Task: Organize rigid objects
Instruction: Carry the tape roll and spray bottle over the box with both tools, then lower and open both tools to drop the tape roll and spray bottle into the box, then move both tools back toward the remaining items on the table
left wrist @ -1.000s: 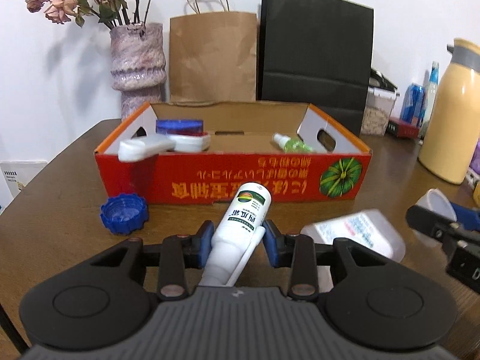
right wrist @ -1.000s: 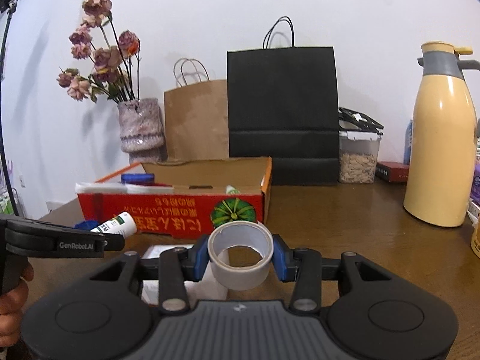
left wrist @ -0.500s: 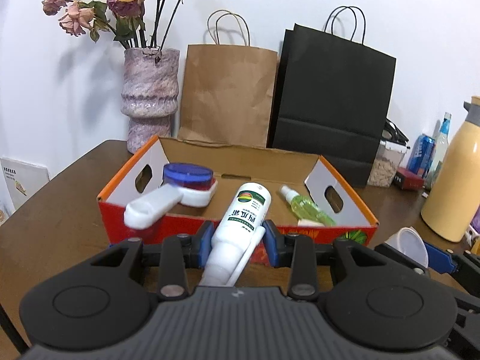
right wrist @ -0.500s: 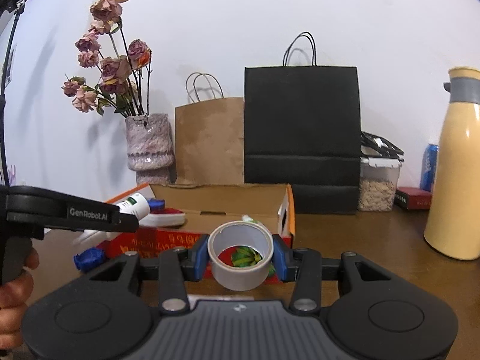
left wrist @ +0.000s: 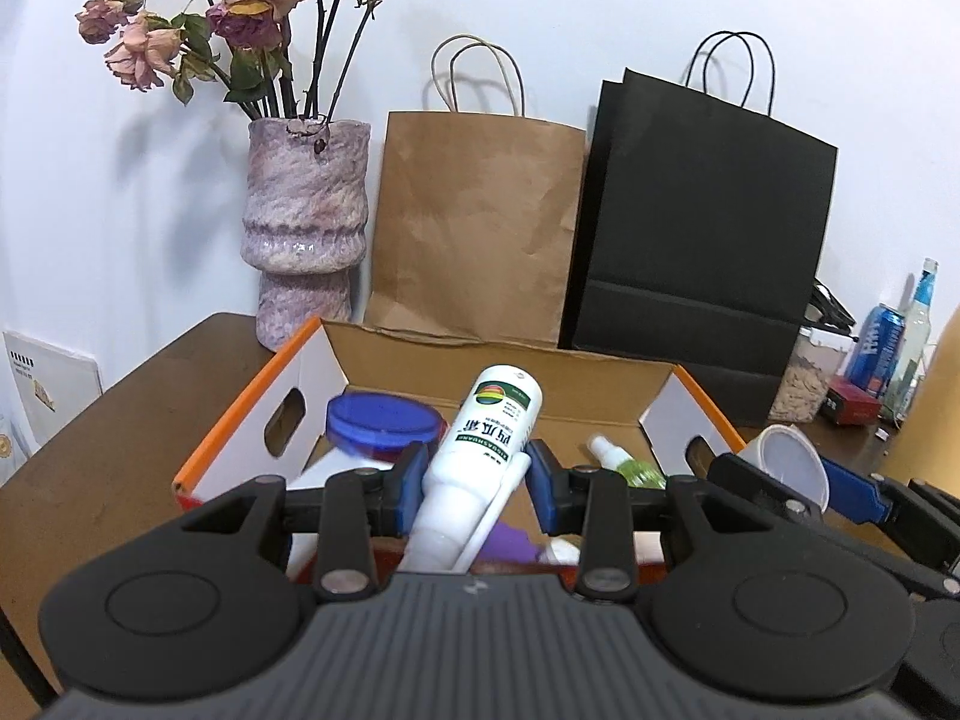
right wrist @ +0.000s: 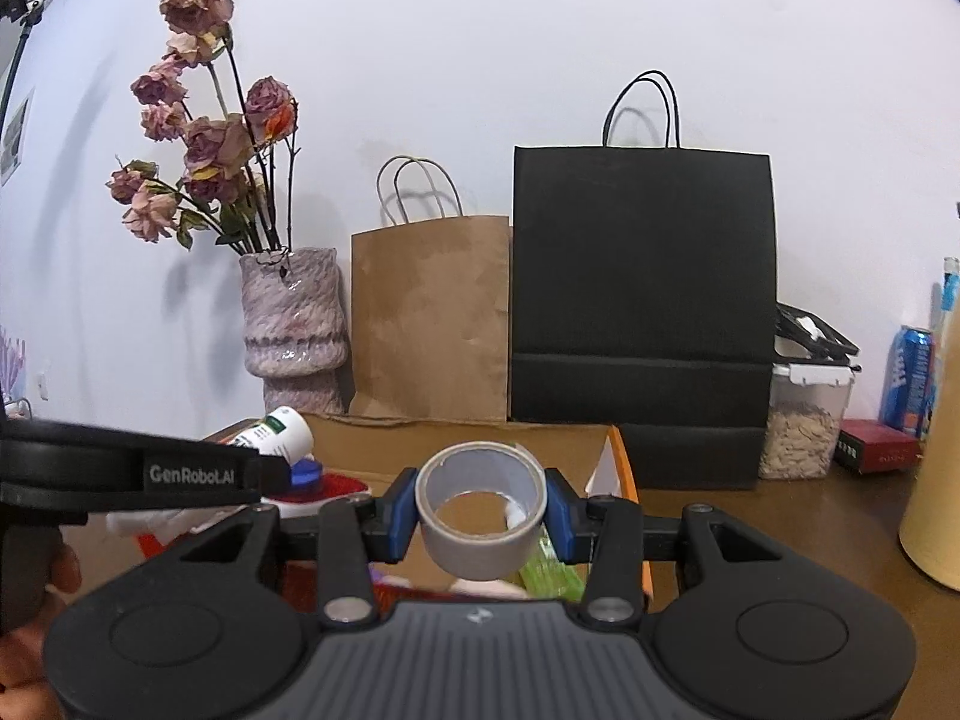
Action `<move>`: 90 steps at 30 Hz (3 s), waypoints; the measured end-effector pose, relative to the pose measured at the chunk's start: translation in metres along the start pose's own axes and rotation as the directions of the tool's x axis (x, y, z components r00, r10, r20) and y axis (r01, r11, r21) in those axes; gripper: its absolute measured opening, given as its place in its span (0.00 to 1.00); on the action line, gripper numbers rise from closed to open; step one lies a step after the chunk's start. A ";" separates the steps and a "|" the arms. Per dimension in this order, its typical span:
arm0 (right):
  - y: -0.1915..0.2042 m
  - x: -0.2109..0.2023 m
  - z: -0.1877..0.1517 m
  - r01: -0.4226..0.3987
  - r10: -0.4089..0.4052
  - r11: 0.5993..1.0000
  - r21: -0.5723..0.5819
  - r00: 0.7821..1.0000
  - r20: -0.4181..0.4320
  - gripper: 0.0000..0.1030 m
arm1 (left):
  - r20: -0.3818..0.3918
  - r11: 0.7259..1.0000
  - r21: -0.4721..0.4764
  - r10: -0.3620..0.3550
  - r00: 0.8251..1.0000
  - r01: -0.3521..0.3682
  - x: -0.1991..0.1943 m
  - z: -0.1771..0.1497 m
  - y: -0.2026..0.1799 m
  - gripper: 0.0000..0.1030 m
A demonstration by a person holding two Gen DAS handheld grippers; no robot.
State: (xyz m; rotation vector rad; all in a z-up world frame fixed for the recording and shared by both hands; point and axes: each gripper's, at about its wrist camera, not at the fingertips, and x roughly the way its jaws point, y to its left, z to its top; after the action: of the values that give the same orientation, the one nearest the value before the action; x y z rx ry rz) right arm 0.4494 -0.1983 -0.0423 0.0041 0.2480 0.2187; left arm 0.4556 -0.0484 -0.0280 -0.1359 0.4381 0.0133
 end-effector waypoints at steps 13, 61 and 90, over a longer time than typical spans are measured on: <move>-0.015 0.050 0.017 -0.013 0.012 0.999 -0.031 0.999 -0.041 0.41 | -0.001 0.999 0.032 0.015 1.000 -0.015 0.045 0.016 0.001 0.35; -0.028 0.027 0.010 0.060 -0.067 0.996 -0.065 0.992 -0.106 1.00 | 0.109 0.991 0.104 0.076 0.991 -0.088 0.002 0.018 0.006 1.00; 0.007 -0.079 -0.047 0.079 -0.084 0.996 -0.033 0.980 -0.178 1.00 | 0.021 0.985 0.139 0.101 0.995 -0.103 -0.084 -0.053 0.041 1.00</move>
State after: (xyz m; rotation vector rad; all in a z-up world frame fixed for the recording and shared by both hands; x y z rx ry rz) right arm 0.3615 -0.2091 -0.0681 -0.0514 0.4241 0.1406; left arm 0.3552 -0.0141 -0.0455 0.0245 0.4306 0.0836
